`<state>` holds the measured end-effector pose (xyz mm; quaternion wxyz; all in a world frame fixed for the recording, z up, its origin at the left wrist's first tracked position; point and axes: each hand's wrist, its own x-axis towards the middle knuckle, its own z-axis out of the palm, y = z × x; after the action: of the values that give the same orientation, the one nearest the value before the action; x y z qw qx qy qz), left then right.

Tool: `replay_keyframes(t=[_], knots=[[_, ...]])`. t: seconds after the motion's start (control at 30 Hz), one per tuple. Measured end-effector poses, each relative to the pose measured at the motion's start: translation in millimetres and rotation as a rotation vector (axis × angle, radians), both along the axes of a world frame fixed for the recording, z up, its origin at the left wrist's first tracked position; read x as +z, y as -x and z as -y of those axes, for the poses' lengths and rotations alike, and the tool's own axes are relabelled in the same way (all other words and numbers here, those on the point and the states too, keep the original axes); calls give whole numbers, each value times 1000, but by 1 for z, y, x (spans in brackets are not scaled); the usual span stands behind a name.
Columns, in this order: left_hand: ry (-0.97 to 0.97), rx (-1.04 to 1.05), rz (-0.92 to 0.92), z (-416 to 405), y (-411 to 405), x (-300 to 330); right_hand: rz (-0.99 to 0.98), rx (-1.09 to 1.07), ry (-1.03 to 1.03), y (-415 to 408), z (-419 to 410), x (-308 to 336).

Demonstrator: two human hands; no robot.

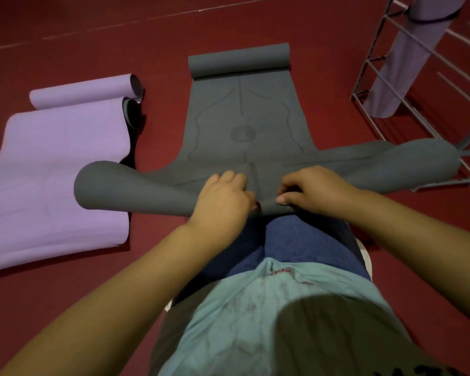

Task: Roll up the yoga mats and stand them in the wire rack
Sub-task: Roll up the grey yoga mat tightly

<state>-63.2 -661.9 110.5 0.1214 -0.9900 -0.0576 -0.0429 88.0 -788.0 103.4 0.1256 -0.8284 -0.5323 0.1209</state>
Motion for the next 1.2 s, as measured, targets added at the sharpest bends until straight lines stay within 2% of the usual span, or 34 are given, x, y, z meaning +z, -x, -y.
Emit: replay_keyframes(t=[0.07,0.13,0.2,0.3,0.43,0.6,0.8,0.9,1.0,1.07,1.13,1.2], knots=[[-69,20,-10,16,8,-3,-37,-7,-4,0,-1,0],[-53,48,-82,21,11,-4,-54,-5,-28,0,0,0],[-36,64,-56,15,6,-2,-76,-4,-31,0,0,-1],[88,72,-123,1,-2,0,-81,-1,-69,-1,1,-3],[183,58,-274,-16,-14,4,84,-8,-94,2,1,-7],[394,72,-429,-33,-35,13,355,183,-288,18,9,-9],[580,150,-552,-48,-52,23,314,101,-156,15,17,-14],[615,149,-486,-47,-49,27,262,81,-100,12,9,-7],[512,146,-304,-39,-35,26,246,80,-51,4,3,-1],[281,100,-217,-29,-23,22,193,67,-25,0,-2,3],[66,38,-187,-19,-13,18,151,55,9,-2,-5,6],[16,37,-204,-14,-6,14,126,37,32,-3,-7,7]])
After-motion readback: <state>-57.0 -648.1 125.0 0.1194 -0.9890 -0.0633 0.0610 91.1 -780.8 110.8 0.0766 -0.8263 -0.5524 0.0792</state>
